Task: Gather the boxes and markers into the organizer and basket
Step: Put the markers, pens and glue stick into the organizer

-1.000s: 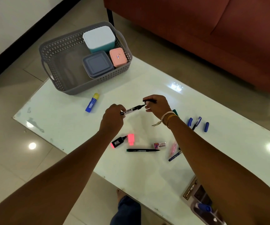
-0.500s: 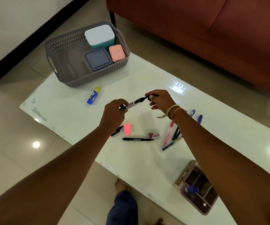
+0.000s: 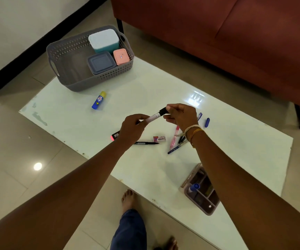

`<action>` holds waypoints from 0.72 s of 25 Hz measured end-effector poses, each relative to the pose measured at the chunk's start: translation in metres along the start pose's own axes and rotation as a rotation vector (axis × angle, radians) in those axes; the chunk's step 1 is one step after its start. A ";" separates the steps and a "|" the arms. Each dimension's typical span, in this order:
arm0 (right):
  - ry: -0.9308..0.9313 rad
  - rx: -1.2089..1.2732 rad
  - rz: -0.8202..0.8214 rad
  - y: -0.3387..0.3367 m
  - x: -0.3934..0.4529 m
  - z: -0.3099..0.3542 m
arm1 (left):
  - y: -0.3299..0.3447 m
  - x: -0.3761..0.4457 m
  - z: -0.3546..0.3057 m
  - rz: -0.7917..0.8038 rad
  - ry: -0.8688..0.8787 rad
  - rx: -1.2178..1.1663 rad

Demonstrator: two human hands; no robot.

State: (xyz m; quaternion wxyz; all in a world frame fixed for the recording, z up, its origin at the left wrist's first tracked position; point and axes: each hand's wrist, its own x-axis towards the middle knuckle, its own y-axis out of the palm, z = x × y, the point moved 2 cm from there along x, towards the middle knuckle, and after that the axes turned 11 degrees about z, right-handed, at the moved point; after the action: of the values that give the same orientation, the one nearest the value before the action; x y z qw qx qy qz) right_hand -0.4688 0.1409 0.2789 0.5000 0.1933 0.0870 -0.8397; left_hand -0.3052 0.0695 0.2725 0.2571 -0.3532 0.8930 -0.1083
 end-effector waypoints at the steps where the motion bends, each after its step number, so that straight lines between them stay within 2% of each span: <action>1: -0.011 0.029 -0.015 -0.002 -0.009 -0.003 | 0.006 -0.005 -0.004 0.040 -0.018 -0.050; 8: 0.007 0.167 -0.089 -0.030 -0.078 -0.025 | 0.042 -0.050 -0.023 0.278 -0.115 -0.222; 14: 0.034 -0.008 -0.068 -0.077 -0.150 -0.036 | 0.106 -0.079 -0.034 0.418 -0.107 0.028; 16: -0.024 -0.111 -0.141 -0.093 -0.181 -0.046 | 0.137 -0.094 -0.037 0.484 -0.107 0.043; 18: -0.075 -0.173 -0.242 -0.106 -0.206 -0.059 | 0.161 -0.107 -0.034 0.418 -0.101 0.050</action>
State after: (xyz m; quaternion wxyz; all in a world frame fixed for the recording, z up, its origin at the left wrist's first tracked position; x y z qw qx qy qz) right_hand -0.4593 0.3785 0.3051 0.4127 0.1061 0.1630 -0.8899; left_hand -0.3504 0.2603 0.2818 0.3270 -0.1587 0.9299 -0.0568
